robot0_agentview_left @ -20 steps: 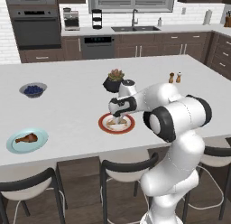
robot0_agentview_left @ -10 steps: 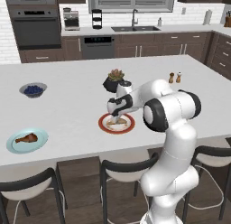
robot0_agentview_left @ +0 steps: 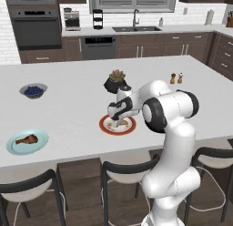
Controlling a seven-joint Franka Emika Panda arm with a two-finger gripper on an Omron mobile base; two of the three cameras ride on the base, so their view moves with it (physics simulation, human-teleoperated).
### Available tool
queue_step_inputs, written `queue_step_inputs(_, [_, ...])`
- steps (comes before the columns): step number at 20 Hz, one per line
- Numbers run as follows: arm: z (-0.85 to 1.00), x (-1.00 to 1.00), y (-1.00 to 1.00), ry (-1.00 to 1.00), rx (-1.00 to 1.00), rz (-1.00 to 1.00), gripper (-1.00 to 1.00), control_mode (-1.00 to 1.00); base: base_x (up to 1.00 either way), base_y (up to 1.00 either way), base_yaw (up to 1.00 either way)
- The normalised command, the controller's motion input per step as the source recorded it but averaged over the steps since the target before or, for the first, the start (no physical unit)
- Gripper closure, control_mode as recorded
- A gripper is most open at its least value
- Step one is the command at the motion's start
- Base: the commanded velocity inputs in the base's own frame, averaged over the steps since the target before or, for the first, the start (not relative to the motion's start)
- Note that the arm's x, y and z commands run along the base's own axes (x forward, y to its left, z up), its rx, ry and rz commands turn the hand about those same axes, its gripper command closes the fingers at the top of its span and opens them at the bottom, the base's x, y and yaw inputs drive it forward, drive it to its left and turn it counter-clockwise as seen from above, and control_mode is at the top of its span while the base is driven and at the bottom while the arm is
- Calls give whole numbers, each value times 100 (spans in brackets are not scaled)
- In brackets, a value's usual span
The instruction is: Pick the chicken drumstick and sweet potato from their plates and place them in the bowl. Then put the bowl in the fridge.
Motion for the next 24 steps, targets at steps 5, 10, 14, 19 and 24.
queue_step_inputs(5, [-33,30,0,-5,0,5,-100,-100,0,0,0])
queue_step_inputs(10, [-29,36,3,-9,0,5,100,-100,0,0,0])
queue_step_inputs(14, [-43,-6,6,-4,0,4,100,-100,0,0,0])
queue_step_inputs(19, [-36,-23,0,0,0,4,100,-100,0,0,0])
queue_step_inputs(24, [19,-60,0,2,0,-2,100,-100,0,0,0])
